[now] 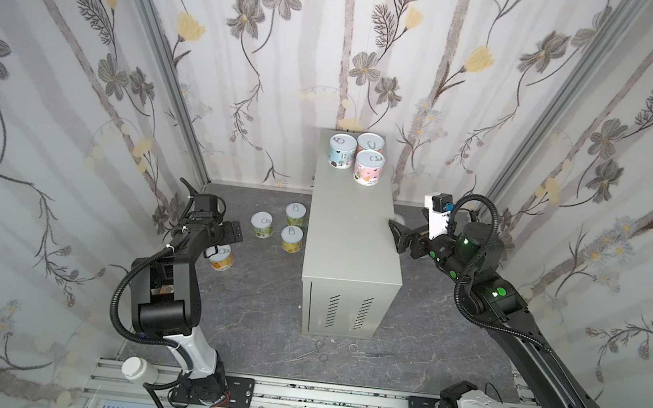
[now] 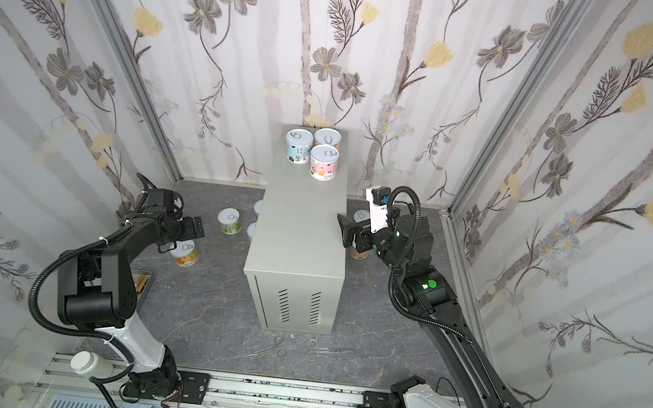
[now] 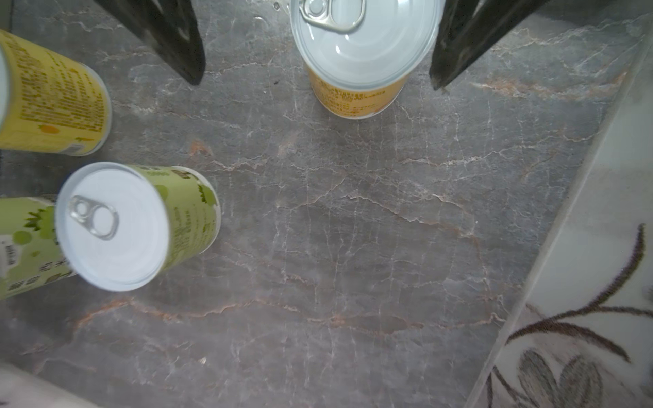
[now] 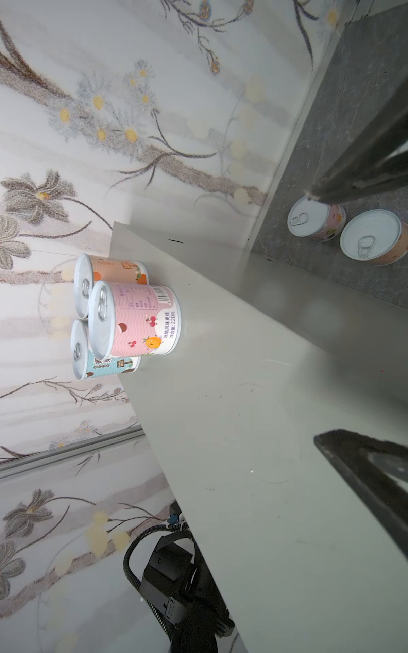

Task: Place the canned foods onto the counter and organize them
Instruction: 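Open the right gripper and draw back while the left gripper lowers onto a floor can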

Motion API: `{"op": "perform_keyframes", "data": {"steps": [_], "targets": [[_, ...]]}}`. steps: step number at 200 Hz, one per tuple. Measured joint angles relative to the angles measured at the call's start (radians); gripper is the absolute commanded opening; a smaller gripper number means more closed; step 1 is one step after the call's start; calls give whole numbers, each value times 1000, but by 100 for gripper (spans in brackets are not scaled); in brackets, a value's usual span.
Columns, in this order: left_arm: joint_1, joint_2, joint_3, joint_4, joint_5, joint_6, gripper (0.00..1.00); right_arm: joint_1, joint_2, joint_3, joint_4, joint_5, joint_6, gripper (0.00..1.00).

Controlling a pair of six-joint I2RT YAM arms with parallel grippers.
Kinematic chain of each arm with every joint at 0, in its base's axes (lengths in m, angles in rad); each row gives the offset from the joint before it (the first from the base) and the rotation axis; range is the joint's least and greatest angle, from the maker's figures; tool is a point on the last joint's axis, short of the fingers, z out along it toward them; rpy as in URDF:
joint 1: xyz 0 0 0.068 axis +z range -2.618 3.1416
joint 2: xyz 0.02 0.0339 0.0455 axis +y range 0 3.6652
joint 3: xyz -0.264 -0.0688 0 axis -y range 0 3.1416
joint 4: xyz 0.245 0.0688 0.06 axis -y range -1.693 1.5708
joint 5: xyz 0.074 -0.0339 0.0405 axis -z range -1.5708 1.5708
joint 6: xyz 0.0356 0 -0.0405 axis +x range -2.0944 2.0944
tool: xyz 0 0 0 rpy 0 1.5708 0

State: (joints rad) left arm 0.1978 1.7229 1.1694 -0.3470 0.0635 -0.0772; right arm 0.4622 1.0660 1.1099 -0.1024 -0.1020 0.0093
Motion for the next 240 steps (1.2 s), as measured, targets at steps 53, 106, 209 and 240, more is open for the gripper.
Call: {"op": "perform_keyframes", "data": {"steps": [53, 106, 209, 240], "targets": [[0, 24, -20, -5, -52, 11, 100, -24, -15, -39, 22, 2, 15, 100], [0, -18, -116, -3, -62, 6, 100, -45, -1, -38, 35, -25, 11, 100], [-3, -102, -235, 90, -76, -29, 92, -61, 6, -34, 35, -57, -3, 100], [-3, -108, -257, 134, -87, -28, 91, -61, 0, -46, 47, -55, -4, 100]]}}
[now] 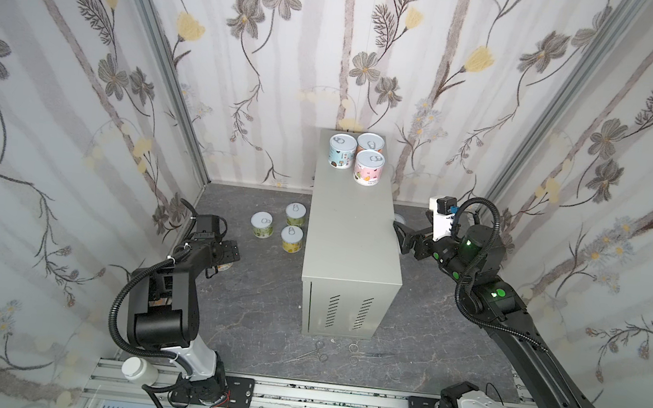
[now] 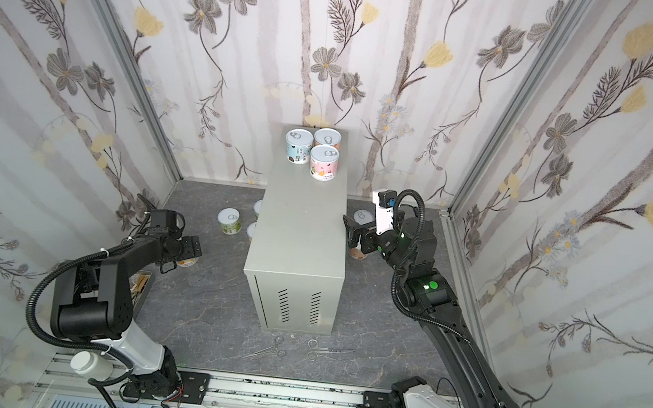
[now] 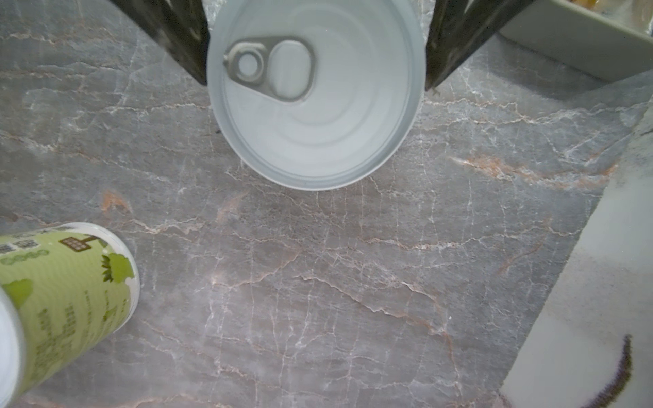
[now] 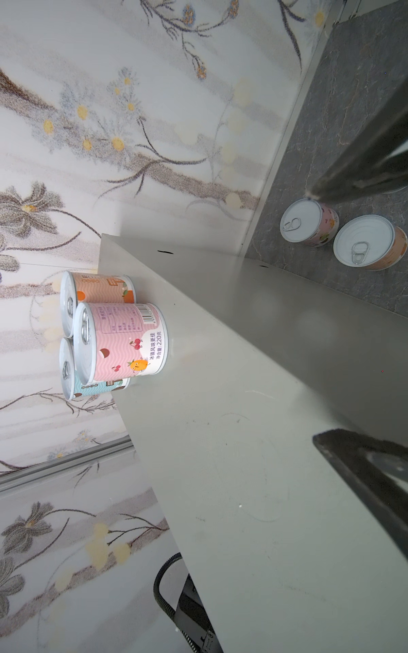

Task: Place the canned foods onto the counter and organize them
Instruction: 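Open the right gripper and draw back while the left gripper lowers onto a floor can, then lift the yellow orange-print can with the left gripper over the cabinet top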

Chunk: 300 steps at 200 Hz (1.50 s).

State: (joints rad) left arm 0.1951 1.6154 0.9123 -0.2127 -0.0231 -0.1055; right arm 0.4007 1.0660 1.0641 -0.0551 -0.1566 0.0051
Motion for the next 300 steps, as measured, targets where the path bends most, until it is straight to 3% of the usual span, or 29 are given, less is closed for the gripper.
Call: {"op": "perform_keyframes", "data": {"steps": [151, 248, 300], "targets": [[-6, 74, -2, 86, -6, 23, 77, -8, 15, -2, 24, 18, -23, 100], [-14, 49, -12, 87, 1, 50, 70, -14, 18, 10, 1, 31, -45, 100], [-80, -79, 171, -70, -2, 79, 69, -44, 30, 50, -20, -8, -95, 100]]}}
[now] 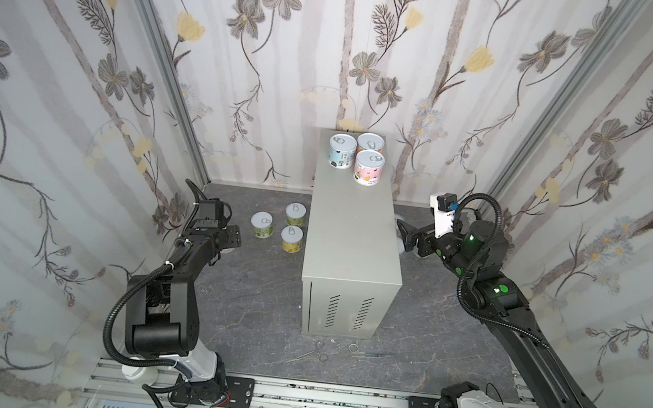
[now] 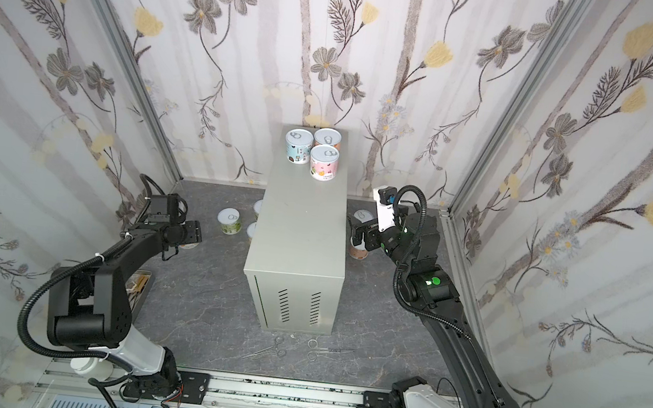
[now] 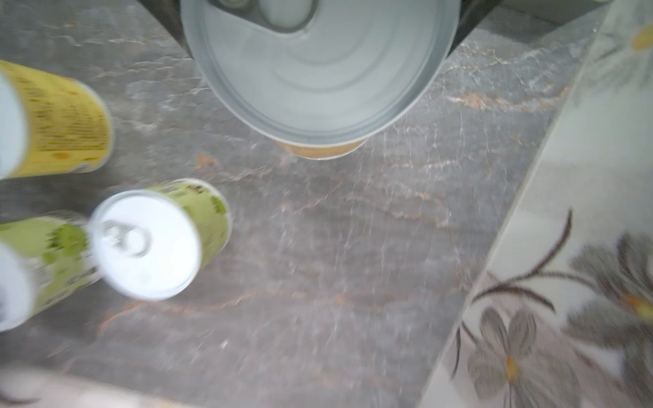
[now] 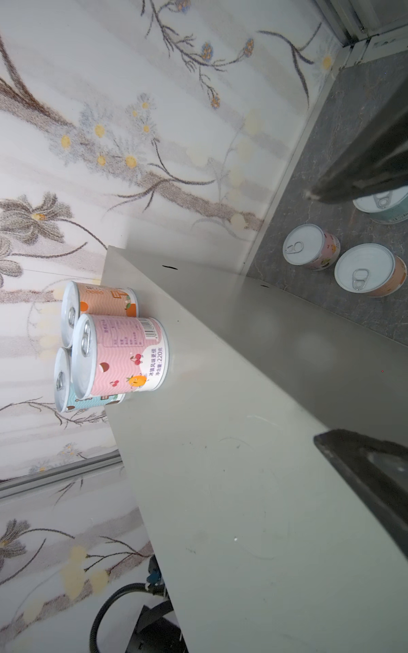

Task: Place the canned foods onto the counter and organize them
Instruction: 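Lift the yellow orange-print can with the left gripper over the cabinet top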

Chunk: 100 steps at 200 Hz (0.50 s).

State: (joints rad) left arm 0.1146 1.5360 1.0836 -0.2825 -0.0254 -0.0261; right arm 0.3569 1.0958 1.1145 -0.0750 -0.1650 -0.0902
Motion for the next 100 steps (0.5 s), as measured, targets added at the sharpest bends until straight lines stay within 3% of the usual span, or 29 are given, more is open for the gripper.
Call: {"op": "perform_keyframes", "data": {"steps": [41, 100], "targets": [[-80, -95, 194, -170, 9, 3, 69, -29, 69, 89, 28, -92, -27, 100], [-209, -138, 467, -316, 113, -33, 68, -30, 173, 220, 90, -254, -45, 100]]}}
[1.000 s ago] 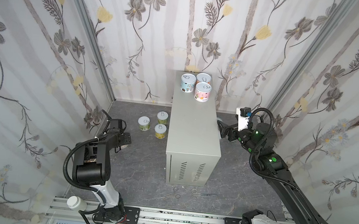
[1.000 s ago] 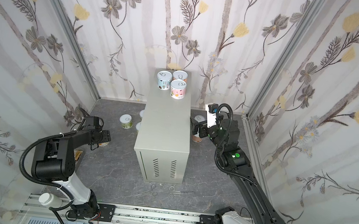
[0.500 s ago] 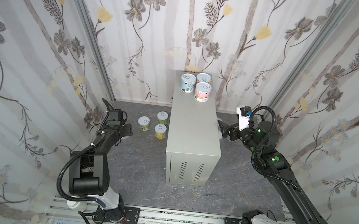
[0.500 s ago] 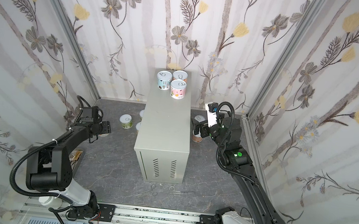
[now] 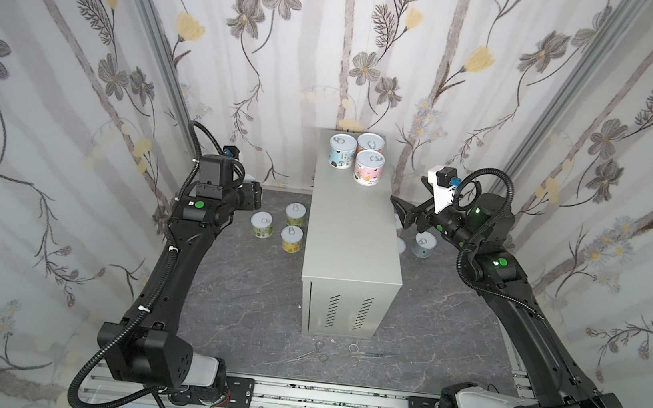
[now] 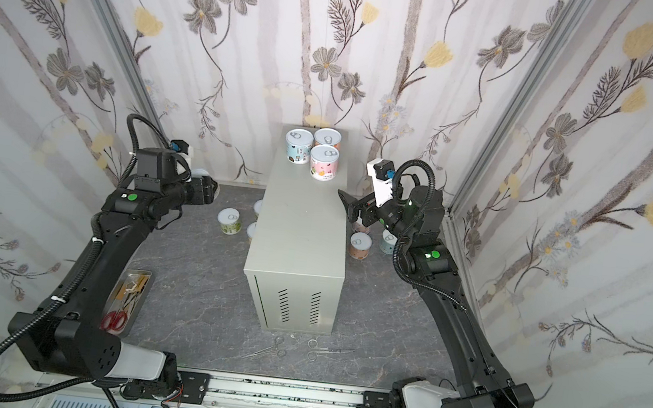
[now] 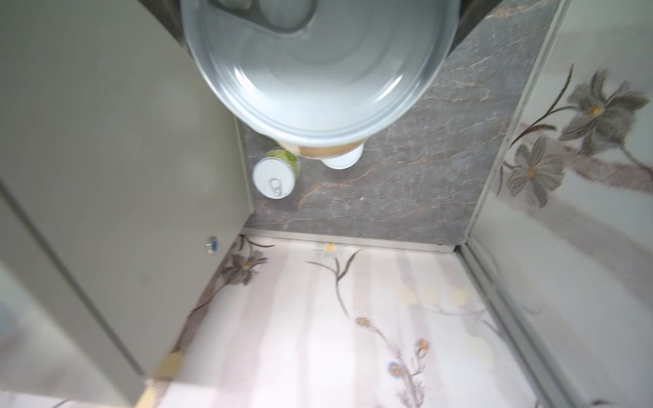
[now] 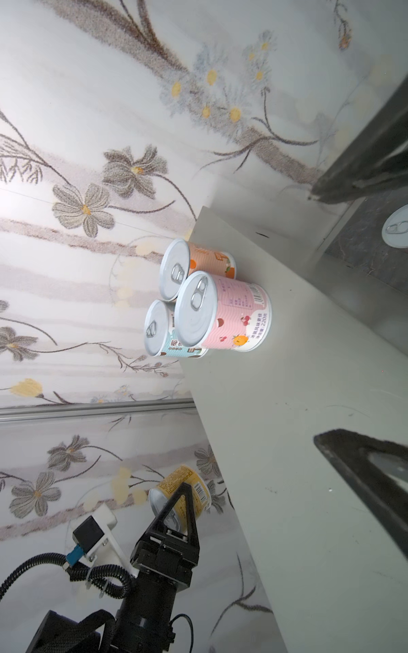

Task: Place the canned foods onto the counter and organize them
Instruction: 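Lift the yellow orange-print can with the left gripper over the cabinet top, then lower the yellow can in front of the cans while the right gripper approaches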

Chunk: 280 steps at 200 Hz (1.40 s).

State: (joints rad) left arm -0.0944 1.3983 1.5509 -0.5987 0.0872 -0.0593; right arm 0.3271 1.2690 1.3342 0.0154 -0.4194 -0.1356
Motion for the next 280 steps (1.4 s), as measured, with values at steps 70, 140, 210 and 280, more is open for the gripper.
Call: {"op": "perform_keyframes", "data": {"steps": [70, 140, 210, 280], "targets": [[-214, 149, 383, -188, -10, 4, 68, 6, 61, 38, 66, -27, 4, 100], [-383, 370, 764, -388, -67, 60, 67, 9, 97, 42, 84, -27, 4, 100], [-511, 424, 827, -464, -166, 95, 68, 9, 98, 28, 92, -26, 4, 100], [-537, 438, 818, -463, -222, 127, 72, 9, 91, 20, 84, -14, -5, 100]]}}
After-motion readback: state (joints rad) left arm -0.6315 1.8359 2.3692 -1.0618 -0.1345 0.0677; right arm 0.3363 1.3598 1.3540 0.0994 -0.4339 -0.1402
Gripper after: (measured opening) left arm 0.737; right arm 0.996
